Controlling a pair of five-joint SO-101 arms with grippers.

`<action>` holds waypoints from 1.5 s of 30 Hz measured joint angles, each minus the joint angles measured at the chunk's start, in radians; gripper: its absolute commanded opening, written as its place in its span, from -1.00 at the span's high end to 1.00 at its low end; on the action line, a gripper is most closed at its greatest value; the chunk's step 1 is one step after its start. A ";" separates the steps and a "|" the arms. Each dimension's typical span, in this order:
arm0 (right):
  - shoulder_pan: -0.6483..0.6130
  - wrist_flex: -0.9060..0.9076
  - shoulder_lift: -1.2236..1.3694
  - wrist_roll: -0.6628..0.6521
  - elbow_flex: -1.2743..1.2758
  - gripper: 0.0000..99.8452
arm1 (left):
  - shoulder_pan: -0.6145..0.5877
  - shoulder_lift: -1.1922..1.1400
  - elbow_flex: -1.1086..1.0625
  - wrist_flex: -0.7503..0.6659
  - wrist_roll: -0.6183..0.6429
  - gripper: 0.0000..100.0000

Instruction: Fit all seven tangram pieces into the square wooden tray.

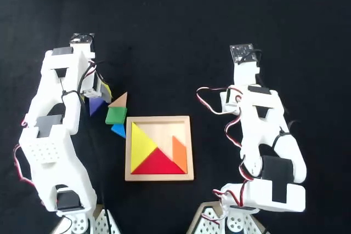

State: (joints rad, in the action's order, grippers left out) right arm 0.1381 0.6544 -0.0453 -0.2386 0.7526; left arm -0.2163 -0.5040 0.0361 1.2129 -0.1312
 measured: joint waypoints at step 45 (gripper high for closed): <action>0.000 0.000 0.000 0.000 0.000 0.98 | 0.003 0.002 0.002 -0.017 -0.002 0.75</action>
State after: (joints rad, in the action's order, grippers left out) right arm 0.1381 0.6544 -0.0453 -0.2386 0.7526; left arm -0.2133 -0.5025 0.0376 1.1960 -0.1327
